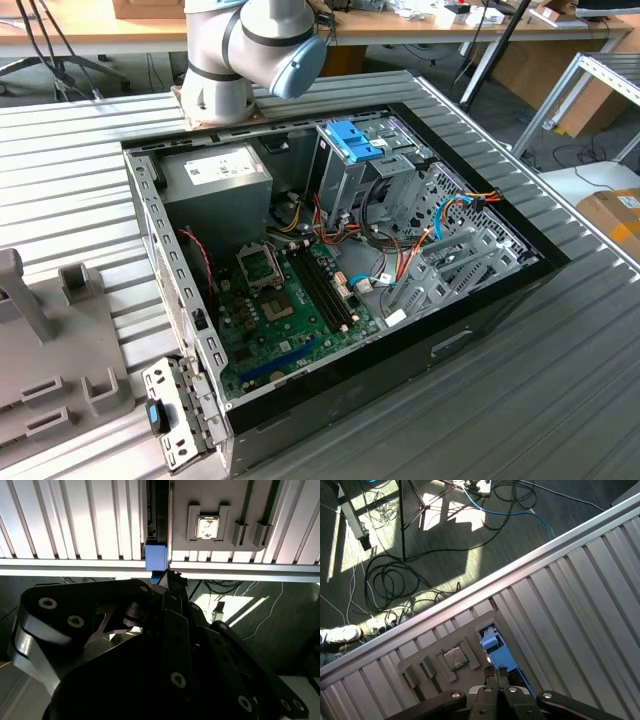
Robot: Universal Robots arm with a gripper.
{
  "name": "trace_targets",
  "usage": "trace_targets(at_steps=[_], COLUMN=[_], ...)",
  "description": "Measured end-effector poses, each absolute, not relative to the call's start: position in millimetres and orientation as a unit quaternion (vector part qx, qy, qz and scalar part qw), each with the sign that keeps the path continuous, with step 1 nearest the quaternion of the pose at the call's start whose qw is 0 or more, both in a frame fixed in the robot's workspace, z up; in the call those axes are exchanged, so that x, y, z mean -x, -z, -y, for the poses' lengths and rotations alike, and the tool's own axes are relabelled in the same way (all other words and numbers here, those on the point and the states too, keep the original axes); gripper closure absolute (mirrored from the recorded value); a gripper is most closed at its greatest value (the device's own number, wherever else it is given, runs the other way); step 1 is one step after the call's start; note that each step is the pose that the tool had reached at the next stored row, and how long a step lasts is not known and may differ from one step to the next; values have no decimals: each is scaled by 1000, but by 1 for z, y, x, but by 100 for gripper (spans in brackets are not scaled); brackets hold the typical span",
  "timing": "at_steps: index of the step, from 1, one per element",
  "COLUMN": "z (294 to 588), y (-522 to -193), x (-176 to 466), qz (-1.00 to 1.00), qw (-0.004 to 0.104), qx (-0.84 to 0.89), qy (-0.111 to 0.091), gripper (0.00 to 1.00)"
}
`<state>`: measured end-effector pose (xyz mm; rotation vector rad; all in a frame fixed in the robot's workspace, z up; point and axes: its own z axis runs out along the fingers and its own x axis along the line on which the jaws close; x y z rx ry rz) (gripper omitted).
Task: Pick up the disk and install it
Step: 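Pick up the disk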
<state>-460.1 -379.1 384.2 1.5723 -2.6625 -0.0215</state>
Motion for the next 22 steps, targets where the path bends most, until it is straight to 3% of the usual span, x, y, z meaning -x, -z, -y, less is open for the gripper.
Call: trace_targets(at_steps=[22], z=[376], y=[-382], x=[460], qz=[786], qw=[25], qx=[-618], qy=[4], gripper=[89])
